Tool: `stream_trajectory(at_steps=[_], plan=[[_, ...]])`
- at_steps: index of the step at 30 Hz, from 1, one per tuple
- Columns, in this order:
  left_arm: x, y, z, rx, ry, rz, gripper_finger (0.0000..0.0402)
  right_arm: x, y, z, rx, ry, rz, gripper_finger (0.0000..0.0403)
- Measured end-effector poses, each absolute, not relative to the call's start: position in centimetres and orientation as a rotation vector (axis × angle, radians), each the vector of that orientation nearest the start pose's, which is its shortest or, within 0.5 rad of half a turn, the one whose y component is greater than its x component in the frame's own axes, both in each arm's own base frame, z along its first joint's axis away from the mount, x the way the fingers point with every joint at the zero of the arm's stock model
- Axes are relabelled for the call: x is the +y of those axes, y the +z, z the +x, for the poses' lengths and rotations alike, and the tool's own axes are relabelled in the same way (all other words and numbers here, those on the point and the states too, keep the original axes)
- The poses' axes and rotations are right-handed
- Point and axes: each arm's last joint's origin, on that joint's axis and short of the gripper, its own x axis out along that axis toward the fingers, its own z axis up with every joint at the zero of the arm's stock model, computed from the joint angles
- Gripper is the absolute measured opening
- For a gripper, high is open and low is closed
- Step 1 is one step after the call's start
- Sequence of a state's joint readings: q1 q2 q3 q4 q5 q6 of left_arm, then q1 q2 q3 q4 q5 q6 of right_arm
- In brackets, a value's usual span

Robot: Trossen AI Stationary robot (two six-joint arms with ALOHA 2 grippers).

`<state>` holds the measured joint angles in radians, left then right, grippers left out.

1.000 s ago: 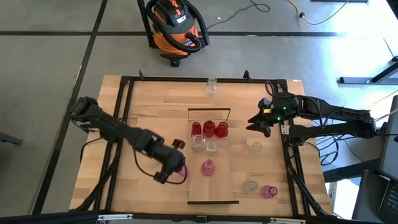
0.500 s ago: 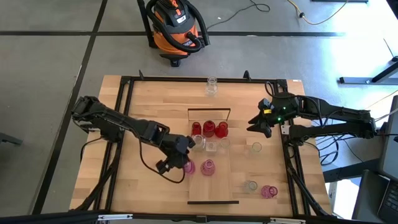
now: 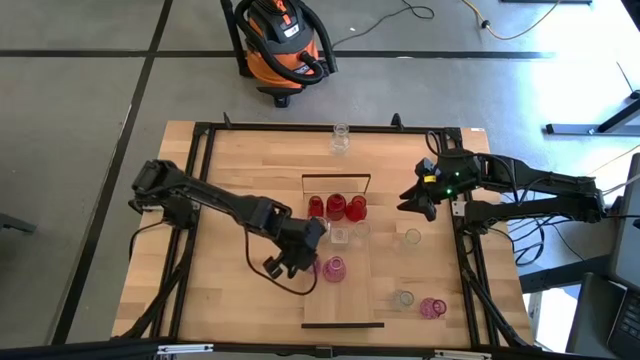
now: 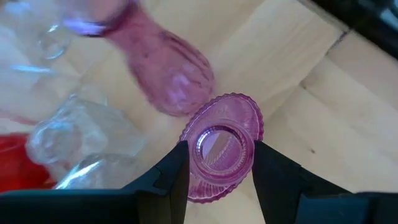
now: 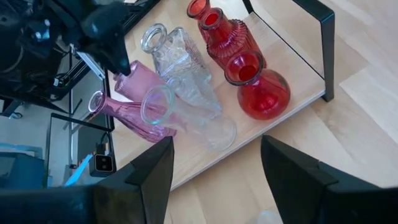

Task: Sort vases onto shelf
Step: Put the light violet on the shelf aligned with the other light violet vase

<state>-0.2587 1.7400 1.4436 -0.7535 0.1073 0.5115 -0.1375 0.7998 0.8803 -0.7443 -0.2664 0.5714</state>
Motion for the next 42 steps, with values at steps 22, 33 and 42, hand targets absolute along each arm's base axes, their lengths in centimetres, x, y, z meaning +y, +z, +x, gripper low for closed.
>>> stream_trajectory(at_steps=[22,33,42], plan=[[-11.1,24.8,38.1,1.062,-0.633,0.434,0.0136,-1.1,31.1,14.8,0.728,-0.019,0.71,0.0221],[-11.3,24.4,38.7,1.097,-0.612,0.443,0.0141,-1.1,31.1,14.7,0.73,-0.013,0.712,0.0221],[-11.1,24.4,38.8,1.109,-0.55,0.483,0.0198,-1.1,31.1,14.7,0.73,-0.013,0.713,0.0221]])
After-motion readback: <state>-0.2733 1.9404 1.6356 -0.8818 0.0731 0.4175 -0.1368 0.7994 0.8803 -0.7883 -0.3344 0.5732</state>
